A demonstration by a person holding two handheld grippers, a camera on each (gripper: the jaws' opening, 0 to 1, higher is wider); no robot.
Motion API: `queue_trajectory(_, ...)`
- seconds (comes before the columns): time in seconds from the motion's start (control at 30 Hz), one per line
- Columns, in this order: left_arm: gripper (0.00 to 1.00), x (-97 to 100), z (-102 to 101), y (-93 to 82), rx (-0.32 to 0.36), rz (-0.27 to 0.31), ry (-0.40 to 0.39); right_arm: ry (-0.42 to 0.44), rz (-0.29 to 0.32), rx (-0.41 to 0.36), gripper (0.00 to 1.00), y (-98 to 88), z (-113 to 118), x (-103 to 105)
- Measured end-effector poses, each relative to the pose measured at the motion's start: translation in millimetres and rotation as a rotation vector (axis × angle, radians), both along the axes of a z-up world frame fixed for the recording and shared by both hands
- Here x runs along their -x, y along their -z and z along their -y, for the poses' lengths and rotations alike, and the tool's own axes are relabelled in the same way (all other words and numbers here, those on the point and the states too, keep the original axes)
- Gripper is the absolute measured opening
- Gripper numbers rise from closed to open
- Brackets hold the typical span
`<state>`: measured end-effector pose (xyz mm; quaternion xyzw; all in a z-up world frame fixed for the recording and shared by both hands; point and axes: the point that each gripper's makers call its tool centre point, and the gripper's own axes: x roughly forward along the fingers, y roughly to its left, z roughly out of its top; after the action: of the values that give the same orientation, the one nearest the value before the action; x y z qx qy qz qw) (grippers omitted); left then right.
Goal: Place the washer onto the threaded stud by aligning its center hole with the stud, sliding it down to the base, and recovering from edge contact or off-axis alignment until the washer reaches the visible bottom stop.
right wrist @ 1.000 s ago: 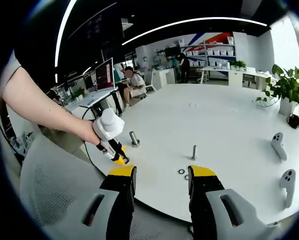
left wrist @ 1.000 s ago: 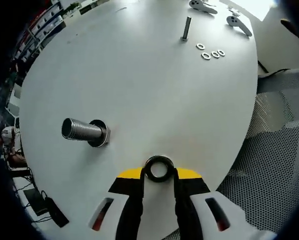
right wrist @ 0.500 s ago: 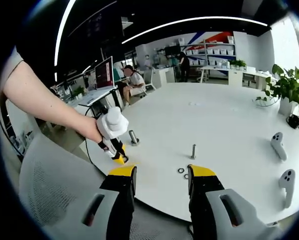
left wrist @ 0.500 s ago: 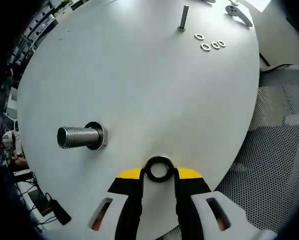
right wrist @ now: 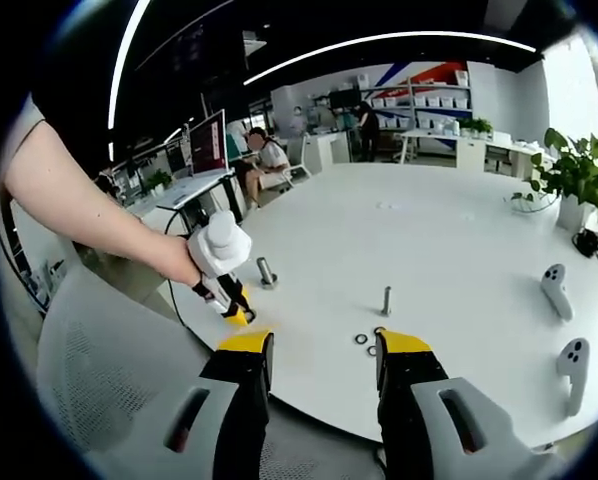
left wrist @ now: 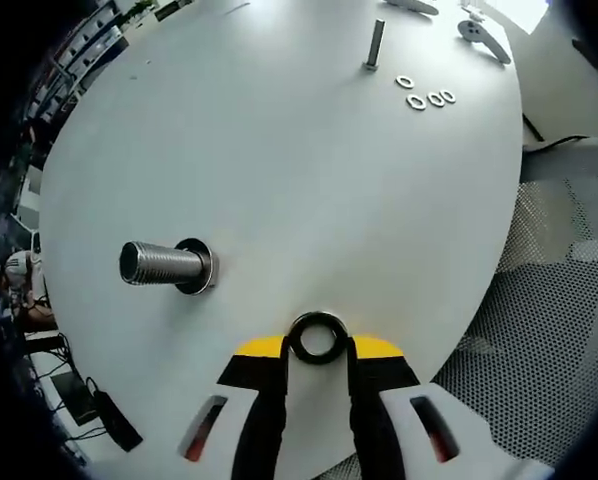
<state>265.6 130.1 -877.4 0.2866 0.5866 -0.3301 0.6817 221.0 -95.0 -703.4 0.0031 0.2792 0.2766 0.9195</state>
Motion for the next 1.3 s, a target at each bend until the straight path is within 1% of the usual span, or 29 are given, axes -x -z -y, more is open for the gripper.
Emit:
queue_trajectory(0.2,0.20,0.6,-1,-1.5,0.072,0.049,-0.014,0.004,-0.001,0.001,0.43,0.2,1,0)
queue_trajectory(0.27,0.19,0.4,-1,-1.6,0.084,0.058,-0.018,0.008,0.000,-0.001,0.43,-0.2,1,0)
queue_trajectory(0.43,0.19,-1.4,0,-1.7,0.096,0.056,-0.017,0.010,0.002,-0.002,0.43,-0.6,2,-1)
queue_trajectory(0.53,0.19,-3.8,0,-2.2,0.121,0.036,-0.066,0.011,0.004,0.000,0.43,-0.7,2,-1)
queue_trajectory(0.6,0.19,-3.2,-2,-2.5,0.111,0.037,-0.061,0.012,0.001,0.001,0.43,-0.2,2,-1)
queue_trajectory(0.7,0.19,-5.2,-4,-3.3,0.089,0.057,-0.020,0.014,0.002,0.001,0.43,-0.4,2,-1)
queue_trajectory(0.77,0.19,-6.2,-4,-4.5,0.093,0.063,-0.019,0.014,0.002,0.002,0.43,-0.4,3,-1)
queue_trajectory(0.83,0.19,-9.6,-4,-7.8,0.094,0.085,-0.007,0.014,0.002,0.003,0.43,-0.3,3,-1)
queue_trajectory(0.93,0.19,-11.0,-2,-11.7,0.096,0.088,0.006,0.017,0.003,0.001,0.43,-0.8,3,-1)
queue_trajectory(1.0,0.19,-13.6,-3,-15.4,0.092,0.103,0.020,0.017,0.003,0.003,0.43,-0.9,3,-1)
queue_trajectory(1.17,0.19,-20.0,-6,-23.2,0.098,0.120,0.024,0.020,0.004,0.004,0.43,-0.5,4,-2)
queue_trajectory(1.3,0.19,-24.7,-6,-30.5,0.092,0.138,0.054,0.023,0.006,0.000,0.43,-1.4,4,-2)
